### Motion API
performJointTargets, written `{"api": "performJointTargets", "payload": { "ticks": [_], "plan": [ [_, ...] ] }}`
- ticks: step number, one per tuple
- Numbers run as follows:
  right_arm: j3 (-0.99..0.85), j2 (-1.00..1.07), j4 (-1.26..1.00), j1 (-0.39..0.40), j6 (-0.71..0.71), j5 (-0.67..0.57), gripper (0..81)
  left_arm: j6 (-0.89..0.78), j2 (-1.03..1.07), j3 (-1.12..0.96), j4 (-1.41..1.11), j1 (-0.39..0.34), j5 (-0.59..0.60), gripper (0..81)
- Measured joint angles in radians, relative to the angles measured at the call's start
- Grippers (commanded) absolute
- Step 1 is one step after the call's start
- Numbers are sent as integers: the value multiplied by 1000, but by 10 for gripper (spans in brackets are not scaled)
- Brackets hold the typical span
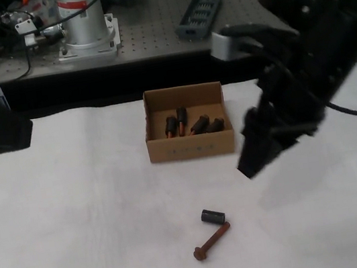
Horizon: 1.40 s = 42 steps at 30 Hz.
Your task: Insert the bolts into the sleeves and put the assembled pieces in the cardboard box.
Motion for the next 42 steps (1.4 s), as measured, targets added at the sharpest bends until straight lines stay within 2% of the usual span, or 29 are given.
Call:
{"api": "performJointTargets", "payload": {
  "ticks": [8, 14, 19, 23, 27, 33, 42],
  "plan": [
    [148, -186, -17, 0, 0, 95, 349, 8, 5, 0, 0, 0, 0, 421],
    [191, -209, -53, 0, 0, 123, 349, 33, 5, 0, 0, 0, 0, 421],
    [197, -194, -224, 0, 0, 131, 349, 33, 5, 0, 16, 0, 0, 421],
    [197, -127, -352, 0, 0, 131, 349, 33, 5, 0, 56, 0, 0, 421],
    [189, 12, -385, 0, 0, 131, 349, 33, -11, 36, 53, 0, -38, 421],
    [155, 140, -385, 0, -91, 147, 349, 16, -167, 282, -32, 0, -67, 421],
    [16, 325, -388, 5, -238, 192, 349, 0, -217, 358, -85, 0, -52, 421]
  ]
}}
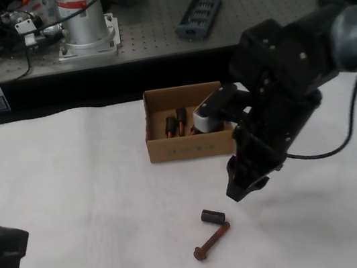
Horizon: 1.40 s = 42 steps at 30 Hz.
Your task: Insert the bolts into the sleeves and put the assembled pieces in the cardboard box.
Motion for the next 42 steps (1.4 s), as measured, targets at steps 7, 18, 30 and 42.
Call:
{"api": "performJointTargets", "payload": {
  "ticks": [7, 18, 30, 42],
  "plan": [
    [-62, 67, -2, 85, -81, 13, 349, -18, 0, 33, -94, 0, 37, 421],
    [-69, 132, 22, 148, -161, 137, 349, -30, 0, 60, -147, 0, 74, 421],
    [-69, 135, -5, 148, -203, 194, 276, -30, 0, 60, -147, 0, 78, 421],
    [-77, 162, 1, 148, -203, 194, 265, -30, 0, 60, -147, 0, 78, 421]
  ]
}}
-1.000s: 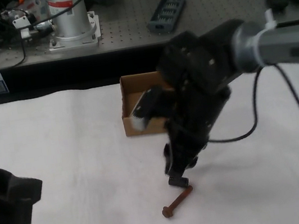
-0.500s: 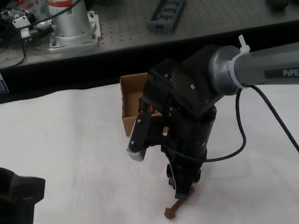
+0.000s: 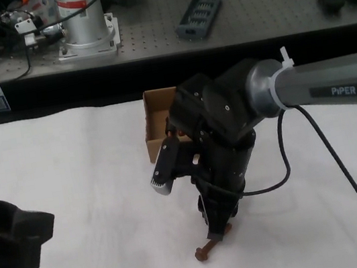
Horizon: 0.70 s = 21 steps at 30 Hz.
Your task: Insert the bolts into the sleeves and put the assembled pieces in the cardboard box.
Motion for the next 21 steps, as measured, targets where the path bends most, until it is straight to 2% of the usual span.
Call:
{"api": "performJointTargets", "payload": {
  "ticks": [2, 5, 11, 21],
  "plan": [
    [-5, 0, 15, 0, 0, 5, 201, 0, 0, 0, 0, 0, 0, 421],
    [-9, 0, 34, 0, 0, 8, 19, 0, 0, 0, 0, 0, 0, 421],
    [-3, -61, 155, 0, 58, 29, 26, 0, 12, 0, 0, 0, 5, 421],
    [-3, -281, 253, -5, 81, 18, 26, 7, 138, 0, -80, 0, 133, 421]
  ]
}}
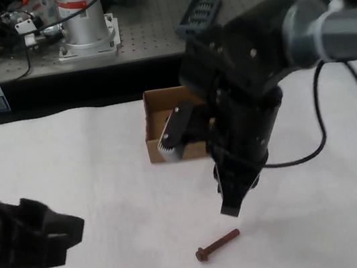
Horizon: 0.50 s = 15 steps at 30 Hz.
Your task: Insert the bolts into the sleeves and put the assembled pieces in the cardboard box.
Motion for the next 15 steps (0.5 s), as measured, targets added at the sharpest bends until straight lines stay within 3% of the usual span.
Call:
{"api": "performJointTargets", "payload": {
  "ticks": [9, 15],
  "plan": [
    [66, -136, 44, -85, 0, -6, 26, -59, 55, 0, -78, 0, 42, 421],
    [234, -318, 47, -191, 0, 0, 26, -230, 131, 0, -163, 0, 42, 419]
  ]
}}
